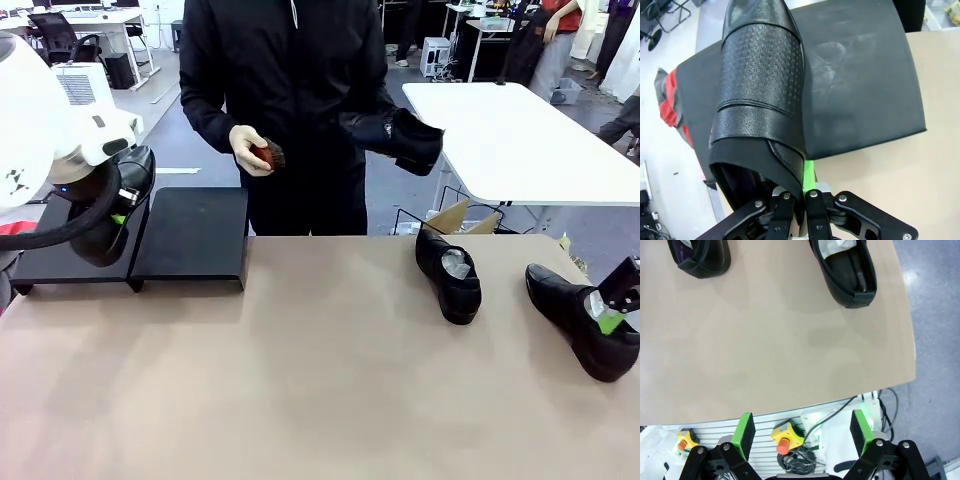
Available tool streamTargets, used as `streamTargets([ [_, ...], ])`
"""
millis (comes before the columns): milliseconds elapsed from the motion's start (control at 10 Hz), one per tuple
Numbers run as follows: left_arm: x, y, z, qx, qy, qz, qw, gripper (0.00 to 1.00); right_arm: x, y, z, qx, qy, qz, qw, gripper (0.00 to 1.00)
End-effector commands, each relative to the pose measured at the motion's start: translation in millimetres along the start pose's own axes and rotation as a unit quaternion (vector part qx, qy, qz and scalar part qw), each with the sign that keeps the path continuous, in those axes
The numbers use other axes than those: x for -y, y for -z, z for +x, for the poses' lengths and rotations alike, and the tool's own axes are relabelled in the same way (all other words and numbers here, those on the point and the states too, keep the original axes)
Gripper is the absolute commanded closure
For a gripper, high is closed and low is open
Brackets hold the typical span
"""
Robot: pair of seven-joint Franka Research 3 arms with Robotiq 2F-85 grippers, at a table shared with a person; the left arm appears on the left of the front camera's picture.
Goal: Organize the shoes by placing them on the stand.
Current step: Place the Shoe from the middle of the table onto the Shoes Stand.
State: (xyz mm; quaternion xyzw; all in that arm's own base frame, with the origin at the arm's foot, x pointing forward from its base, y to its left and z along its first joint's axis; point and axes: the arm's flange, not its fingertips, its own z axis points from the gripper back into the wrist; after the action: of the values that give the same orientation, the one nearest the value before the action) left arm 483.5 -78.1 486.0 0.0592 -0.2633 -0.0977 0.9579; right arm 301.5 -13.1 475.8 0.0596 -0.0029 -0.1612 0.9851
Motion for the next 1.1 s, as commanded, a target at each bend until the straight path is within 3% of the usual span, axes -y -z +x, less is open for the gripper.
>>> streamTargets([
  [0,-4,11,4,0.0,0.007,0.019,1.0,1.0,-1,0,0,0.002,-0.003,-0.001,1.0,0.0],
  [400,-74,27,18,0.069,-0.055,0.05,0.995,1.0,-1,0,0,0.002,-0.003,-0.001,1.0,0.0],
  [800,-119,34,25,0.062,-0.053,0.105,0.991,1.0,-1,0,0,0.002,-0.003,-0.001,1.0,0.0],
  [1000,-125,46,21,0.063,-0.038,0.095,0.993,1.0,-1,0,0,0.002,-0.003,-0.001,1.0,0.0],
])
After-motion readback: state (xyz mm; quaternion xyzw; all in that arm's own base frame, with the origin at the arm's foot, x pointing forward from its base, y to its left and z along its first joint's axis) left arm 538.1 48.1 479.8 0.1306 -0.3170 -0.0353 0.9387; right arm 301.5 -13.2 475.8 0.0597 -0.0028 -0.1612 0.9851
